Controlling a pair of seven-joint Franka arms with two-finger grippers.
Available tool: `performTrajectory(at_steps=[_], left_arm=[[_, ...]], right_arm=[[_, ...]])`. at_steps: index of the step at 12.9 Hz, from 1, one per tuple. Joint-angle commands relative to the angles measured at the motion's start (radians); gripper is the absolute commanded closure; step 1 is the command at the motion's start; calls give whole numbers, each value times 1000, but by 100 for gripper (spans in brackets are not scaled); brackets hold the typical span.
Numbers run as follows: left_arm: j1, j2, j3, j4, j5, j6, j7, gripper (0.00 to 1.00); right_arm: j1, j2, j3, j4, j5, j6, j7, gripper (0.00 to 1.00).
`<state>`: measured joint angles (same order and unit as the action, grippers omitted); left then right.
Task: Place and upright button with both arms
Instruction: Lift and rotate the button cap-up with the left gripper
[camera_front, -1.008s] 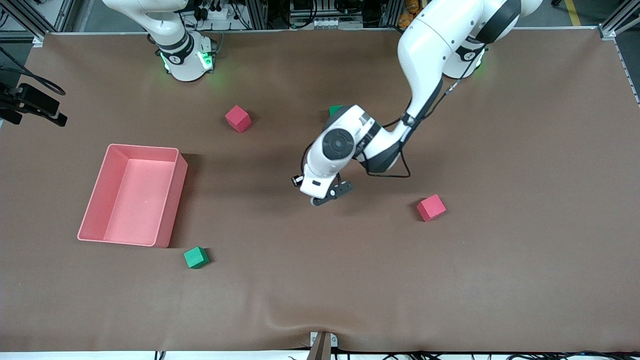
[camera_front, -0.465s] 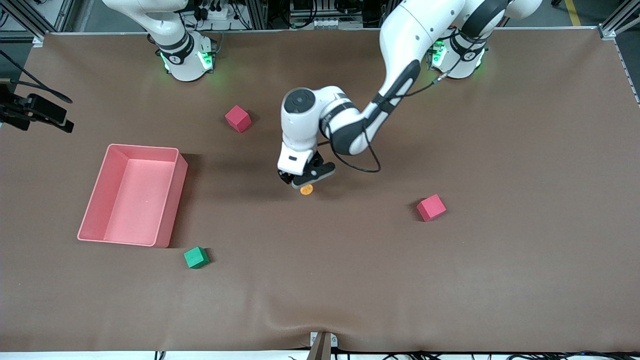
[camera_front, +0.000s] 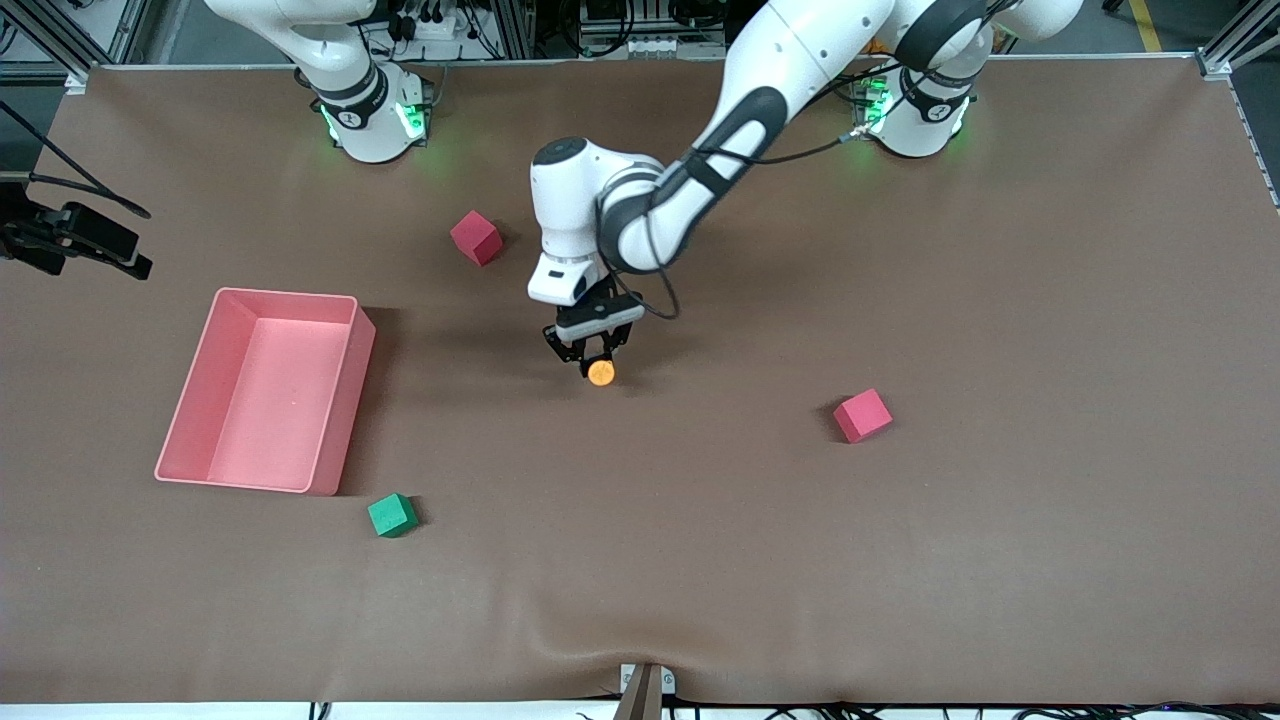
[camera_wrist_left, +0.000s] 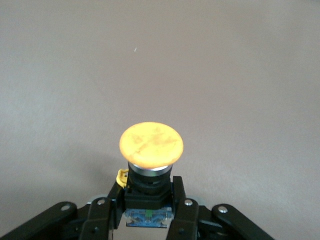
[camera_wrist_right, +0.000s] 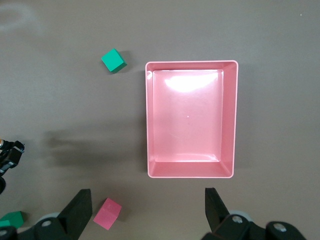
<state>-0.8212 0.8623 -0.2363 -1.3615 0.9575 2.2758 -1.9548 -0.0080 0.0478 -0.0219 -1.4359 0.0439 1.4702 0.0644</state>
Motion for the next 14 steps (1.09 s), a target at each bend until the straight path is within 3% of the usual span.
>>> performTrajectory(at_steps=[1, 8, 10, 14], left_arm=[[-50, 36, 17, -8, 250, -42, -155, 100], [-127, 124, 17, -8, 571, -267, -203, 100], [-130, 159, 17, -7, 683, -271, -309, 100], [-139, 169, 17, -5, 733, -271, -375, 100]], right_arm=[[-1, -29, 0, -32, -50, 16, -14, 0], [-1, -29, 0, -34, -49, 9, -14, 0], [-3, -29, 0, -34, -47, 7, -14, 0], [-7, -29, 0, -34, -39, 2, -12, 0]])
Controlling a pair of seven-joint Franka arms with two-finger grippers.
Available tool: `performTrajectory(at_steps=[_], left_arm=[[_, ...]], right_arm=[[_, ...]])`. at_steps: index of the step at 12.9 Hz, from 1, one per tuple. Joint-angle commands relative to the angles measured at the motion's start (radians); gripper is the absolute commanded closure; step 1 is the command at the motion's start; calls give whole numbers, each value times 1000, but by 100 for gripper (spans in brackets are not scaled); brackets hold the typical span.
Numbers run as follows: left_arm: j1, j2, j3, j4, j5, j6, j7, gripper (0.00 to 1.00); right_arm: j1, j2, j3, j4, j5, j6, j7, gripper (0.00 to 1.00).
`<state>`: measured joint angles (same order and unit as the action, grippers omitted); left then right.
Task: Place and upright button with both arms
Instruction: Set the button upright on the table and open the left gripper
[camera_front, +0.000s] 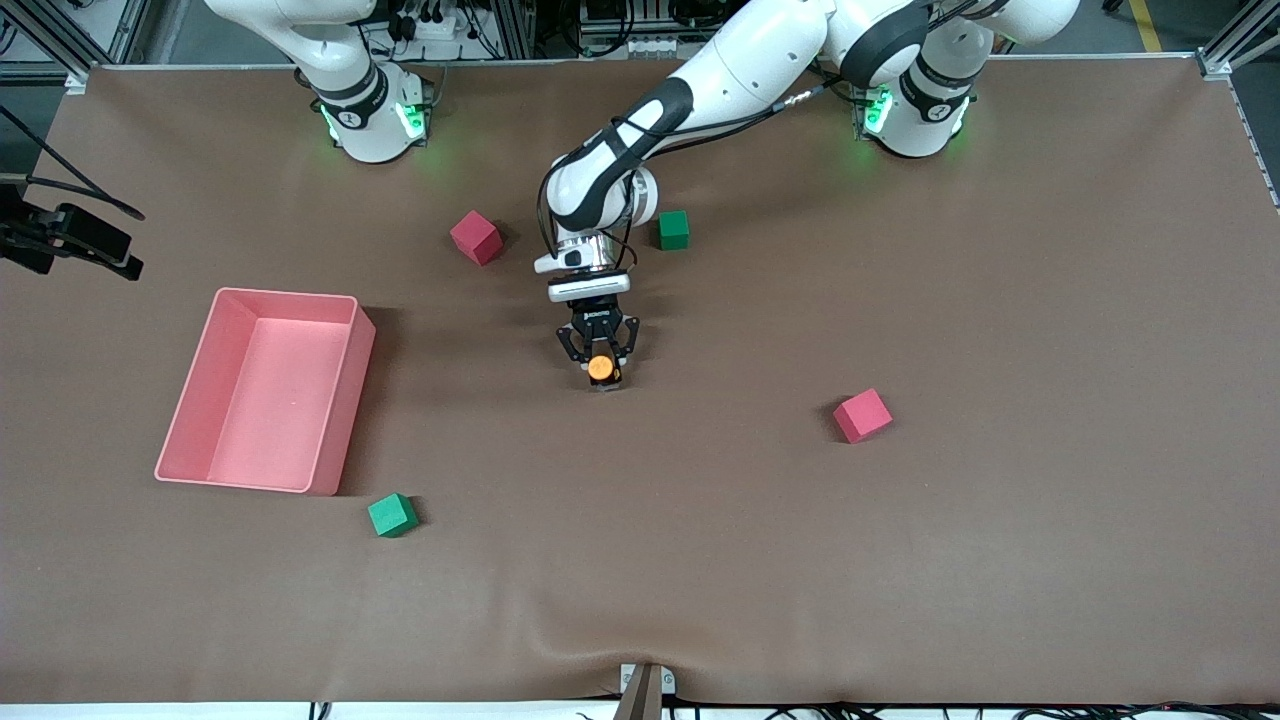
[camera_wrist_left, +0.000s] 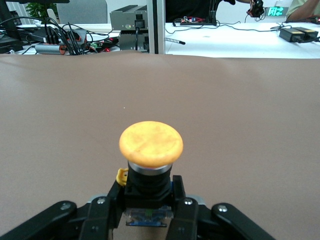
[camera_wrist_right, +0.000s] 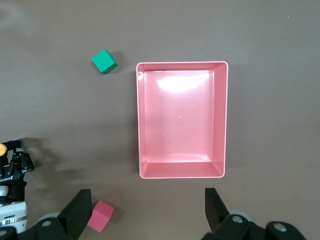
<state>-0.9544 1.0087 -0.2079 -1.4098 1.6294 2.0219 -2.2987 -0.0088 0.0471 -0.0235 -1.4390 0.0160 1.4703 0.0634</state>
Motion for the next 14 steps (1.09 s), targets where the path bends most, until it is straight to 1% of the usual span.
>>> performTrajectory(at_steps=[1, 3, 5, 7, 11, 12, 13, 14], left_arm=[[-9, 25, -11, 41, 66, -17, -53, 100], [-10, 39, 10, 43, 108, -17, -94, 100], [-11, 54, 15, 45, 136, -19, -116, 100], [-11, 73, 27, 46, 193, -17, -195, 100], [-11, 77, 25, 46, 187, -17, -281, 100], [-11, 79, 24, 46, 187, -17, -288, 97], [-11, 79, 24, 46, 184, -15, -289, 82], [-11, 79, 24, 46, 172, -15, -288, 75]], right_arm=[[-7, -29, 2, -31, -11, 2, -11, 0], [-7, -29, 2, -31, -11, 1, -11, 0], [-10, -27, 2, -27, -11, -10, -11, 0], [-10, -27, 2, -27, -11, -13, -11, 0], [-8, -27, 2, -27, -10, -13, -10, 0], [-8, -27, 2, -27, -8, -16, -10, 0], [-8, -26, 2, -27, -8, -16, -10, 0], [-8, -27, 2, -29, -8, -18, -11, 0]])
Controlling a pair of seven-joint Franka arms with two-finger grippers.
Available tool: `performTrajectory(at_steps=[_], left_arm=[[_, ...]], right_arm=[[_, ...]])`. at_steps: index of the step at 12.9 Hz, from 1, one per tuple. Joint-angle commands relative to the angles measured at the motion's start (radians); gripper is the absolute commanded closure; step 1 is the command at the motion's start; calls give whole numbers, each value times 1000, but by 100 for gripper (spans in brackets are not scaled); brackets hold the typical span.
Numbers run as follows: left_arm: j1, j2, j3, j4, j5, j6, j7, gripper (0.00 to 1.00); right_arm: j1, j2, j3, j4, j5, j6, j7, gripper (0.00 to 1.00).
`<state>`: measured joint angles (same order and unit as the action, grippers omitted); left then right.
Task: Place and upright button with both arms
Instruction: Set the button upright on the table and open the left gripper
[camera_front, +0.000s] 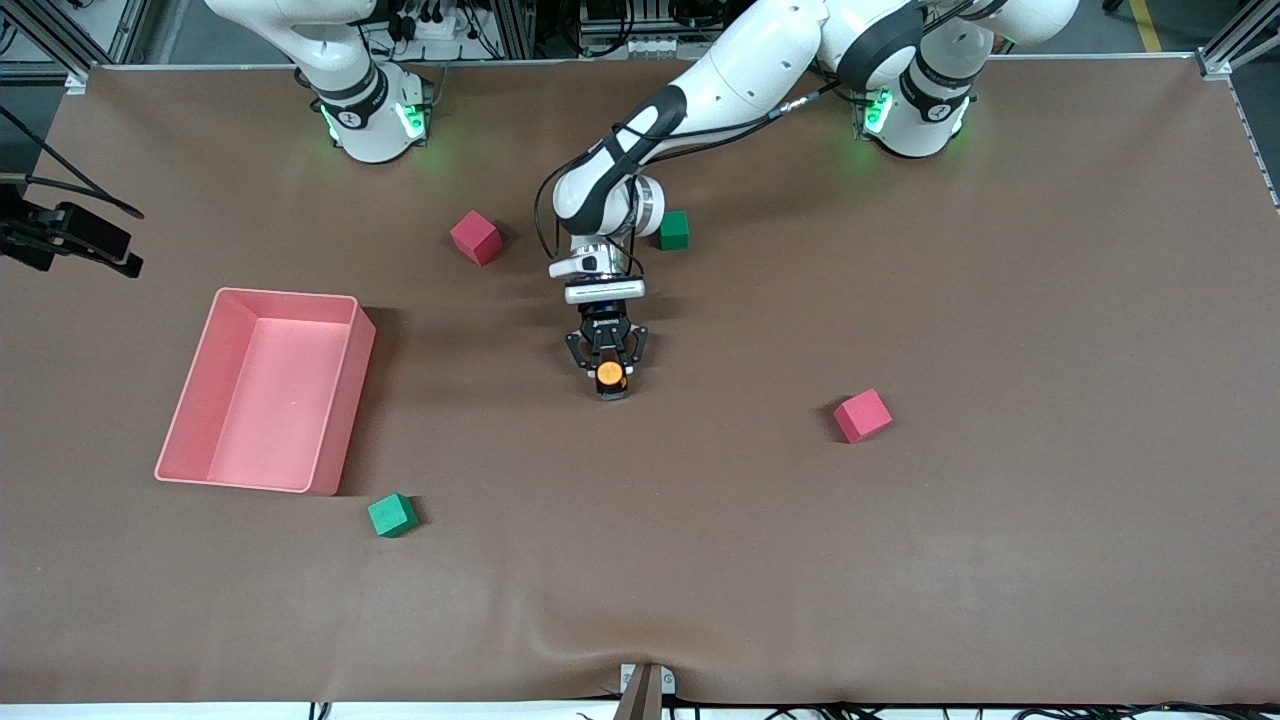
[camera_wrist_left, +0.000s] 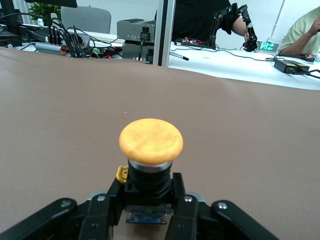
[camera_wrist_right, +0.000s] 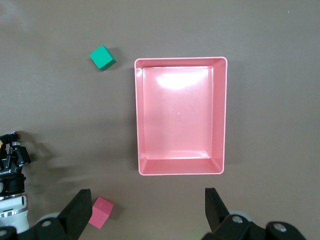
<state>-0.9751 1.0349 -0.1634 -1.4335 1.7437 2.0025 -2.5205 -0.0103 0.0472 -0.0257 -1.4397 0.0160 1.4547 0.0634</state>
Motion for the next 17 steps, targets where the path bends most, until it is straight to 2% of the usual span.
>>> performTrajectory(at_steps=[1, 3, 4, 5, 7, 9, 17], left_arm=[[10, 56, -21, 67, 48, 5, -66, 74], [10, 76, -21, 67, 46, 5, -66, 73], [10, 77, -21, 67, 45, 4, -64, 61], [10, 77, -21, 67, 45, 5, -60, 1], [10, 74, -24, 68, 42, 5, -57, 0], [9, 65, -33, 70, -33, 4, -47, 0], [-17, -91, -160, 73, -606, -1, 37, 0]], right_arm=[[-8, -27, 4, -28, -8, -5, -11, 0], [-11, -24, 4, -27, -7, -7, -11, 0], [-11, -24, 4, -27, -7, -7, -11, 0], [-17, -24, 4, -27, -7, -8, -11, 0], [-20, -23, 4, -27, -4, -7, -11, 0], [-22, -23, 4, -25, -4, -8, -11, 0], [-33, -21, 6, -24, -2, -10, -10, 0]])
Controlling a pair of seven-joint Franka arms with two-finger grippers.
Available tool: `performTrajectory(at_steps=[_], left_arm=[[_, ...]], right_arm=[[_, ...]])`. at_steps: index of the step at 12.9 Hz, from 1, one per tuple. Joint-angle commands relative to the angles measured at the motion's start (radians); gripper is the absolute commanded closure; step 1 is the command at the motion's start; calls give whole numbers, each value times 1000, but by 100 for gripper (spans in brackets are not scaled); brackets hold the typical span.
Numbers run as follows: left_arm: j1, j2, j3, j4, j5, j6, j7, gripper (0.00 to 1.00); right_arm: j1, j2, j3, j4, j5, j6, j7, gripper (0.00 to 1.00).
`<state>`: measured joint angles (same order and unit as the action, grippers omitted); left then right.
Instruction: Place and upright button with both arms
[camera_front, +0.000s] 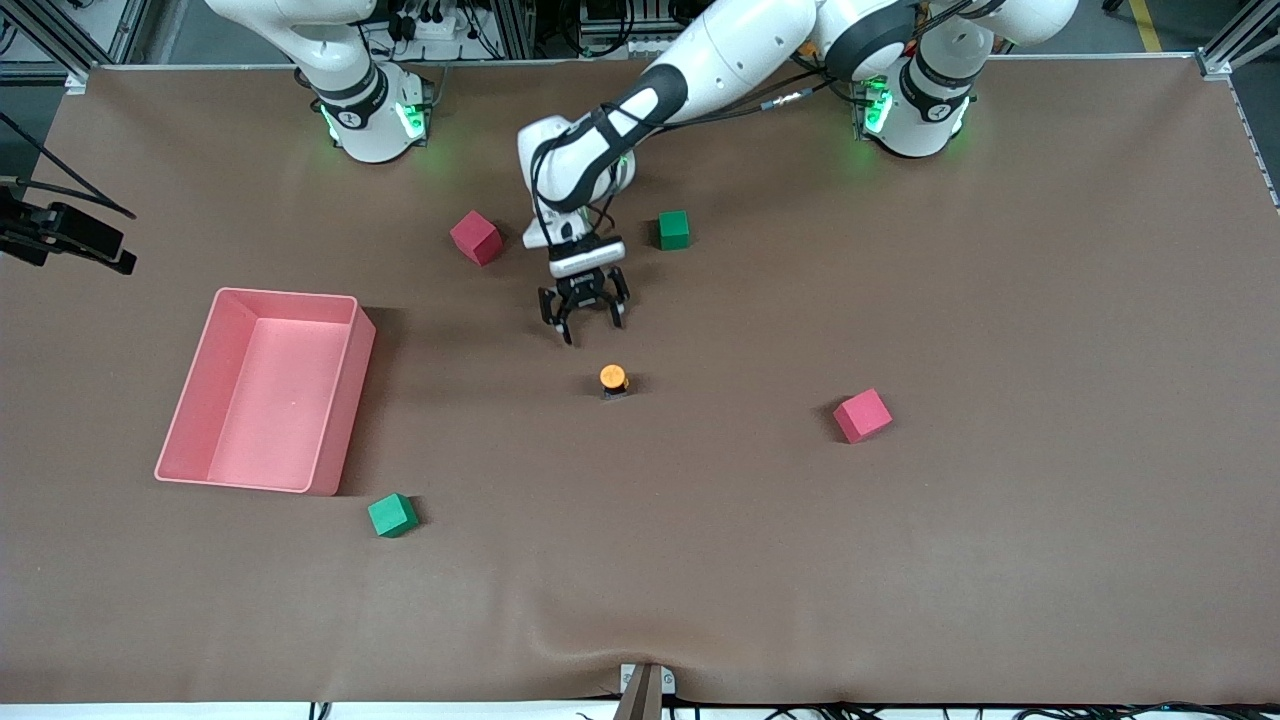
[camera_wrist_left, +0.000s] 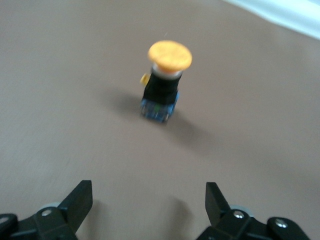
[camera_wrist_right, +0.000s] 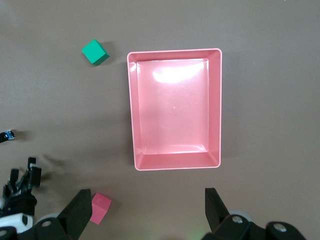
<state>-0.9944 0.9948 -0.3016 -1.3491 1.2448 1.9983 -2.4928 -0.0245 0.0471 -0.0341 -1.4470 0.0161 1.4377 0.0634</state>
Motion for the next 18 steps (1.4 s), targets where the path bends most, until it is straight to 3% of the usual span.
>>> performTrajectory(at_steps=[1, 5, 7, 10, 12, 18], left_arm=[[5, -82, -31, -13, -172, 3, 12, 0], [37, -249, -36, -10, -424, 3, 156, 0], [94, -356, -37, -13, -504, 2, 199, 0], [190, -497, -31, -10, -718, -22, 385, 0], [284, -577, -37, -10, -783, -42, 464, 0], [589, -717, -33, -7, -1039, -236, 975, 0]], right_arm=[[-20, -21, 14, -16, -2, 6, -10, 0], [-17, -18, 14, -18, -1, 9, -10, 0], [-11, -16, 16, -16, 2, 36, -8, 0], [-18, -16, 17, -23, 8, 12, -8, 0], [-18, -18, 17, -23, 8, -22, -8, 0], [-11, -9, 17, -24, 15, 19, -10, 0]])
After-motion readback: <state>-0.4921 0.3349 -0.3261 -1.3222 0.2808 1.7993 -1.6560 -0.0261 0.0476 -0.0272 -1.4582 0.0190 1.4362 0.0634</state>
